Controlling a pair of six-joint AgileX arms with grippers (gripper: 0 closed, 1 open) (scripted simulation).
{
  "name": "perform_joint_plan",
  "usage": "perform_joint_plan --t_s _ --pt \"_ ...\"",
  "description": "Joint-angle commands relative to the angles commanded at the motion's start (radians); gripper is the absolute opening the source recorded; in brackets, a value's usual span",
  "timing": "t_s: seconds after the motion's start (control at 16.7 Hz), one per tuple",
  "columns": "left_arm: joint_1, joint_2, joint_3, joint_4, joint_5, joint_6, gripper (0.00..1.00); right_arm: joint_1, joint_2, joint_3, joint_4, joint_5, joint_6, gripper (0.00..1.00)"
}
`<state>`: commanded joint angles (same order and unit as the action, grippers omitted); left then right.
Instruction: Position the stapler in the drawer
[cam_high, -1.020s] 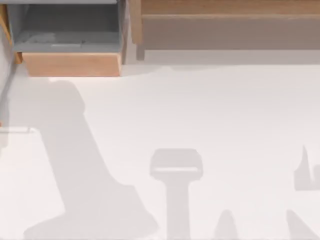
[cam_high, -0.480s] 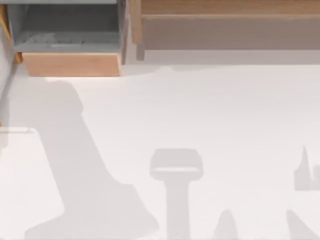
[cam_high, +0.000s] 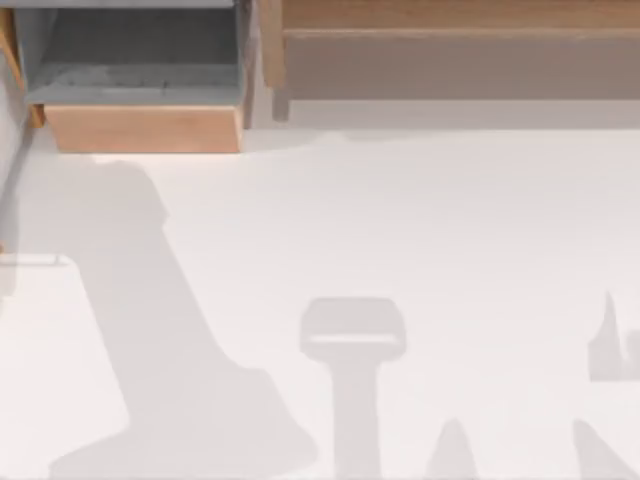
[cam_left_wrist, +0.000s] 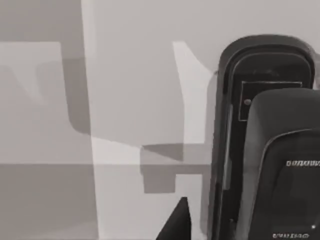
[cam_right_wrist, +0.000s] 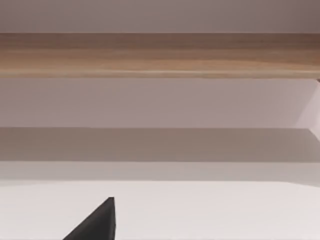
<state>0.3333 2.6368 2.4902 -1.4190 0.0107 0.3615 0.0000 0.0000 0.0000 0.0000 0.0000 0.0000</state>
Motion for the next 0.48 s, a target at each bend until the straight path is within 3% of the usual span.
perform_joint_plan --t_s 0.12,0.48 --pt "0.000 0.000 0.000 0.000 0.000 0.000 0.98 0.000 0.000 0.000 0.000 0.000 0.000 1.00" --pt "0.000 0.000 0.000 0.000 0.000 0.000 1.00 0.000 0.000 0.000 0.000 0.000 0.000 1.00"
